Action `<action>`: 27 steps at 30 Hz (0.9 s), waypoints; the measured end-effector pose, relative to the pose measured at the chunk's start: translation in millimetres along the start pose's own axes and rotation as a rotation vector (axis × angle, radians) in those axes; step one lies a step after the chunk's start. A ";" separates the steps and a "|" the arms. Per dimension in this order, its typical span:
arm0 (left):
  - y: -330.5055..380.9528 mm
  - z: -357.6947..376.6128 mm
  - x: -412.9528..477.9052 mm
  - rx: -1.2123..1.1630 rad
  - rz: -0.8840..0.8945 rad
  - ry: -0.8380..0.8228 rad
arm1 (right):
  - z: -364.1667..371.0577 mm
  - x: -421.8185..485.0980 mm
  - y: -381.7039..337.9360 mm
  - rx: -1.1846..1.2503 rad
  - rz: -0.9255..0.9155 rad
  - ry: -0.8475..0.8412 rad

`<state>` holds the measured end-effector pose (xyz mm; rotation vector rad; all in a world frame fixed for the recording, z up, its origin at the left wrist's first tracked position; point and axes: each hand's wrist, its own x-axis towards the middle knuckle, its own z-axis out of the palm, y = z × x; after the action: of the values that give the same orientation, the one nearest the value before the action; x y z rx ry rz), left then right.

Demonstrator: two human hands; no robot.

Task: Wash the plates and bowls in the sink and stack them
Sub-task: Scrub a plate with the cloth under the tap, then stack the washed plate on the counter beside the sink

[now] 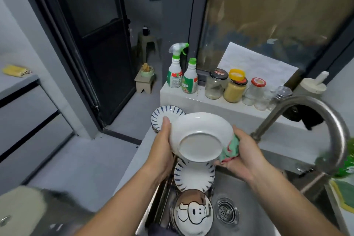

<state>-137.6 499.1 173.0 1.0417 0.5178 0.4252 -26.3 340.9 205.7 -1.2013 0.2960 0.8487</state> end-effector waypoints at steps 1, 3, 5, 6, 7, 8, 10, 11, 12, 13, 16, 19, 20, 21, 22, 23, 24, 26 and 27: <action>1.7 -6.2 13.3 -0.046 -0.054 0.023 | 8.6 6.4 3.2 -0.001 -0.021 0.014; 1.5 -22.0 40.1 -0.076 -0.141 0.046 | 21.6 21.6 13.2 0.004 -0.068 0.053; -1.9 -38.5 66.5 -0.095 -0.220 0.030 | 27.6 41.7 22.6 -0.055 -0.121 0.079; -3.7 -47.2 78.8 -0.085 -0.240 0.014 | 31.1 51.3 25.6 -0.107 -0.159 0.065; -8.8 -57.3 93.9 -0.057 -0.243 -0.006 | 37.5 61.2 28.1 -0.170 -0.200 0.060; -11.6 -65.0 105.2 -0.014 -0.230 -0.029 | 45.5 67.3 29.7 -0.249 -0.240 0.063; -11.9 -76.1 122.5 0.089 -0.182 -0.022 | 57.7 87.9 32.7 -0.447 -0.334 0.112; -12.6 -81.6 132.1 0.155 -0.156 0.017 | 63.7 101.2 34.1 -0.534 -0.367 0.158; -13.4 -86.8 141.7 0.224 -0.137 0.051 | 69.3 117.1 35.7 -0.589 -0.372 0.214; -14.5 -91.9 151.2 0.286 -0.121 0.084 | 74.9 132.6 37.1 -0.618 -0.365 0.252; -19.5 -109.2 180.7 0.381 -0.083 0.096 | 89.8 174.6 44.9 -0.710 -0.361 0.293; -25.2 -119.6 211.1 0.382 -0.089 0.071 | 101.0 206.8 51.4 -0.909 -0.495 0.394; -27.8 -121.4 220.6 0.379 -0.087 0.064 | 104.7 216.5 53.5 -0.923 -0.510 0.409; -30.8 -122.9 228.6 0.377 -0.084 0.063 | 107.7 224.6 54.9 -0.927 -0.518 0.424; -33.7 -123.2 234.5 0.370 -0.084 0.066 | 110.9 231.6 55.6 -0.931 -0.526 0.441; -39.0 -125.0 241.2 0.362 -0.084 0.076 | 112.7 239.4 58.0 -0.934 -0.522 0.459; -43.1 -126.4 246.2 0.360 -0.082 0.091 | 113.5 246.9 60.3 -0.940 -0.518 0.473; -51.2 -129.4 255.3 0.360 -0.077 0.118 | 112.6 260.2 64.2 -0.960 -0.519 0.490; -55.1 -130.8 258.8 0.375 -0.070 0.128 | 111.8 265.1 65.7 -0.967 -0.516 0.496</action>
<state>-2.2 711.2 18.9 1.3575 0.7659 0.3405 78.6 559.4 37.4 -2.2726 -0.0661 0.1855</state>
